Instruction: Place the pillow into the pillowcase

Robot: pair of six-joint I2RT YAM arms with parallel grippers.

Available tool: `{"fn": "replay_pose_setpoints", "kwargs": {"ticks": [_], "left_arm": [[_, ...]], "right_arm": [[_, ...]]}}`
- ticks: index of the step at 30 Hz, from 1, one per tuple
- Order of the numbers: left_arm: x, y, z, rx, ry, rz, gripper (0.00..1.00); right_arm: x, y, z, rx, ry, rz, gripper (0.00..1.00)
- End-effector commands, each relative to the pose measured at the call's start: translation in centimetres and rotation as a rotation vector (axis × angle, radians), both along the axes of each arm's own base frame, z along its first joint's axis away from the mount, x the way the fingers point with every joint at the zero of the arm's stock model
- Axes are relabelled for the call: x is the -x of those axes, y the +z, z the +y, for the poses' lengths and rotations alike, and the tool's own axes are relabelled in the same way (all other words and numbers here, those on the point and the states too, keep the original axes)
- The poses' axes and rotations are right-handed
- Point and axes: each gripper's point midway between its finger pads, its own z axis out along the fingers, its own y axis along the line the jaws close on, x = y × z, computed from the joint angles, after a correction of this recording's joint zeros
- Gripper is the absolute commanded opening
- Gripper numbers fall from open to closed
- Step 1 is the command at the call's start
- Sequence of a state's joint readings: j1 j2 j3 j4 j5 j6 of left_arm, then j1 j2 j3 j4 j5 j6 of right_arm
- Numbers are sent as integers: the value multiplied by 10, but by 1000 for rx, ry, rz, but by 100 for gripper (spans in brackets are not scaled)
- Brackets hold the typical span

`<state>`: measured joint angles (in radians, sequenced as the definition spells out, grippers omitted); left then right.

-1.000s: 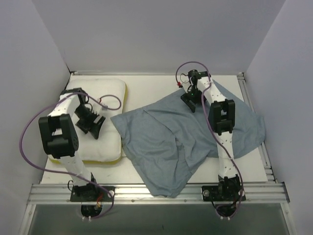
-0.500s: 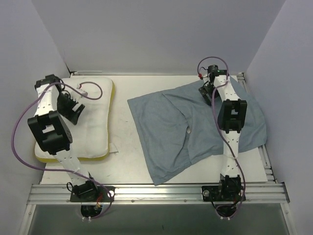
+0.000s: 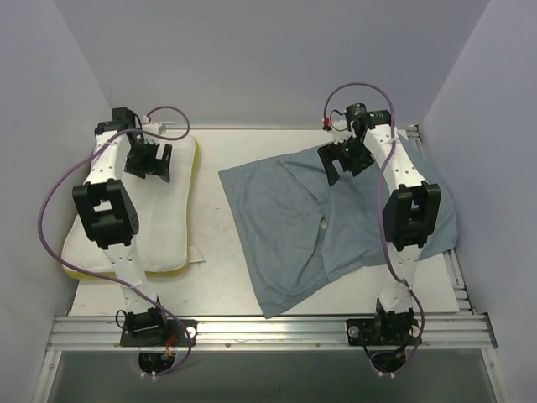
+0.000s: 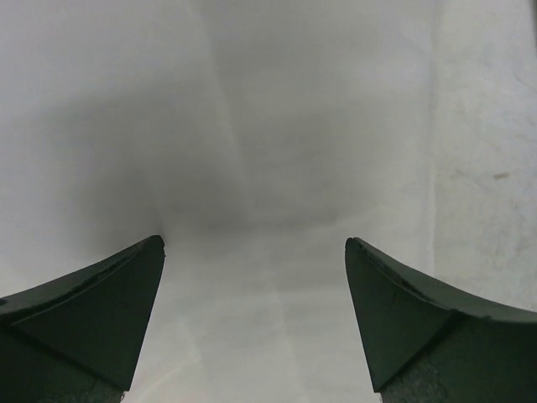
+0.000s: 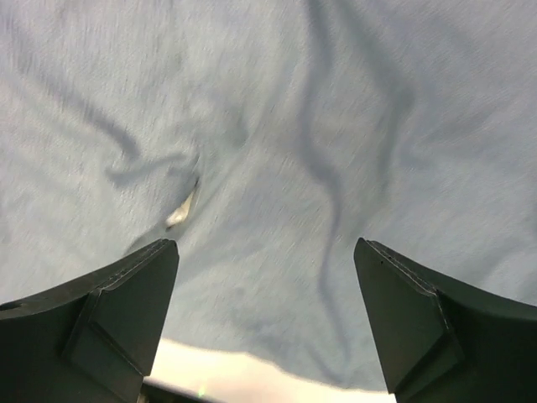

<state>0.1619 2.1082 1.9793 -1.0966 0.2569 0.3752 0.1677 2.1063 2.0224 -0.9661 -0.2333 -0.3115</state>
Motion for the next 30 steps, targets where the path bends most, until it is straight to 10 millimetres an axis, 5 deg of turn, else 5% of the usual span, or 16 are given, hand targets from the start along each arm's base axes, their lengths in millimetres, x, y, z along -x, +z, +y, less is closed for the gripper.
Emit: {"fn": "replay_pose_setpoints", "kwargs": {"ticks": [1, 8, 14, 17, 23, 24, 30], "left_arm": [[-23, -22, 24, -68, 302, -30, 97], [-43, -33, 53, -222, 286, -94, 97], [-59, 30, 50, -186, 145, -250, 97], [-63, 44, 65, -238, 143, -268, 98], [-73, -9, 69, -199, 96, -138, 97], [-73, -36, 64, -164, 85, -86, 97], [-50, -120, 42, -30, 73, 144, 97]], "right_arm": [[47, -4, -13, -27, -71, 161, 90], [75, -8, -33, -24, -118, 215, 90], [85, -6, -47, -26, -151, 222, 90], [85, -6, -50, -29, -161, 222, 91], [88, -10, -50, -36, -164, 246, 91], [90, -10, -50, -32, -165, 253, 91], [97, -4, -58, 2, -160, 253, 91]]}}
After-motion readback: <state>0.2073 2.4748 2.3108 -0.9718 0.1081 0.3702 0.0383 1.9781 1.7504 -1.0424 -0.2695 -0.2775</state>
